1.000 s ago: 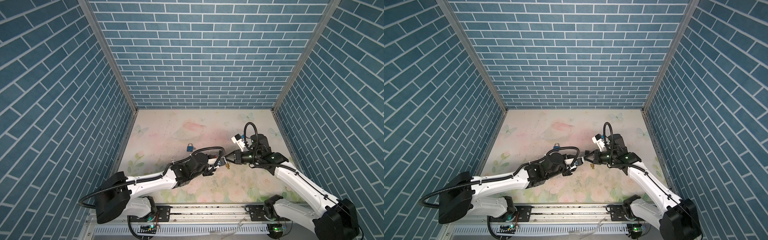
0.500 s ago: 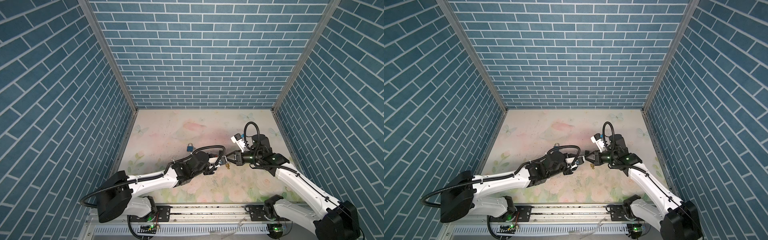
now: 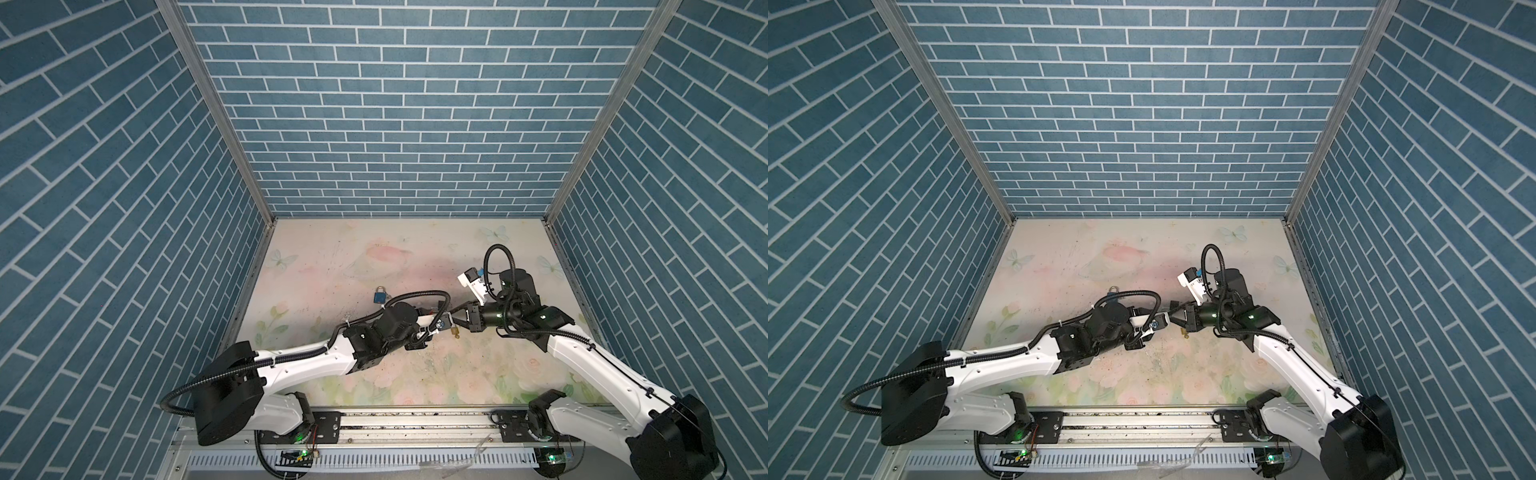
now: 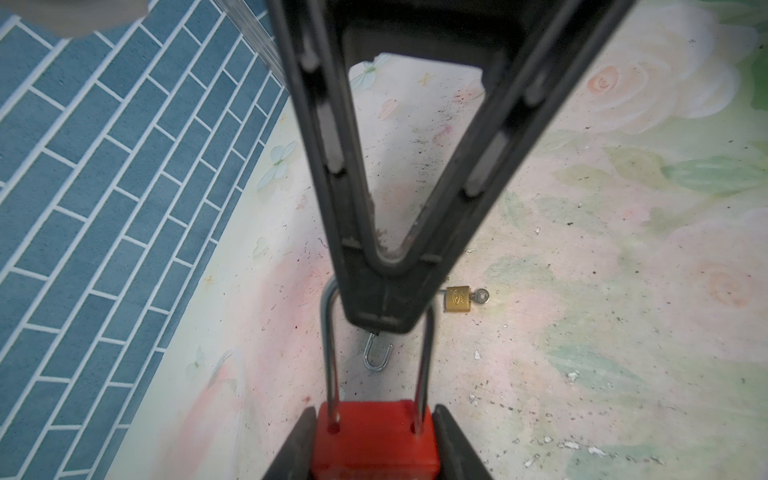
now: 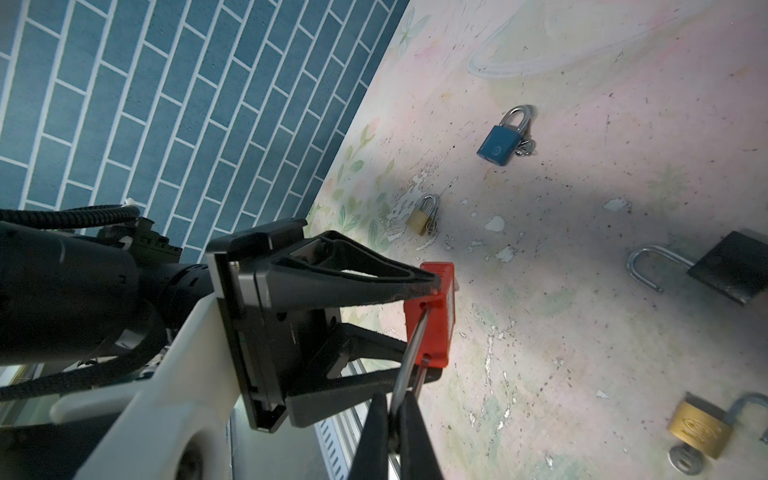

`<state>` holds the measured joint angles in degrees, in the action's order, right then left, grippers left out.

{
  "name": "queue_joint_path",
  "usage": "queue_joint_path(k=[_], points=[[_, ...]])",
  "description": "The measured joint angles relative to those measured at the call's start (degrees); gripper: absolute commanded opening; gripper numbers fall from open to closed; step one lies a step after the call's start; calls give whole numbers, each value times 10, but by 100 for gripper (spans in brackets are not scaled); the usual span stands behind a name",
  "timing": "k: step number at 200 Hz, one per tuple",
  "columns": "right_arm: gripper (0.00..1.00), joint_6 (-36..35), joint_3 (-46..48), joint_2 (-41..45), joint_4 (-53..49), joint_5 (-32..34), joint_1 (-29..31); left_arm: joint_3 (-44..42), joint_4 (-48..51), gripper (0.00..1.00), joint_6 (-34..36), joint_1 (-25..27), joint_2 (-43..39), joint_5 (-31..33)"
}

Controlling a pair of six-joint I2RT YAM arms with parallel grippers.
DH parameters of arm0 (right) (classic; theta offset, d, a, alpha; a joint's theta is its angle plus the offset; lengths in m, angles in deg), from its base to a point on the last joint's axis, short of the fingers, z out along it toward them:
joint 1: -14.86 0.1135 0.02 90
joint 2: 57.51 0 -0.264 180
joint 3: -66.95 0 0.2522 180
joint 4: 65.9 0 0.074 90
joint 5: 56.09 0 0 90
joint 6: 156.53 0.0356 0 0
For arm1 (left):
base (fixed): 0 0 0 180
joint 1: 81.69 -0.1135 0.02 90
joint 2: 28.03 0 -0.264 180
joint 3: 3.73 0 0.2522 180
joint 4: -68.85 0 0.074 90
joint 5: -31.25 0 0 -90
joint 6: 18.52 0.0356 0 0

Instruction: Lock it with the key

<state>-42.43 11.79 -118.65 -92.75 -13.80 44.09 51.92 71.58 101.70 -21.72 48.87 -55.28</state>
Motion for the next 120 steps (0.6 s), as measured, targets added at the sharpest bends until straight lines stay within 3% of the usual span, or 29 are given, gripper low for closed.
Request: queue_joint_path(k=[120], points=[[0, -15, 10, -17, 29, -5, 13, 7, -2, 0, 4, -2, 4, -19]])
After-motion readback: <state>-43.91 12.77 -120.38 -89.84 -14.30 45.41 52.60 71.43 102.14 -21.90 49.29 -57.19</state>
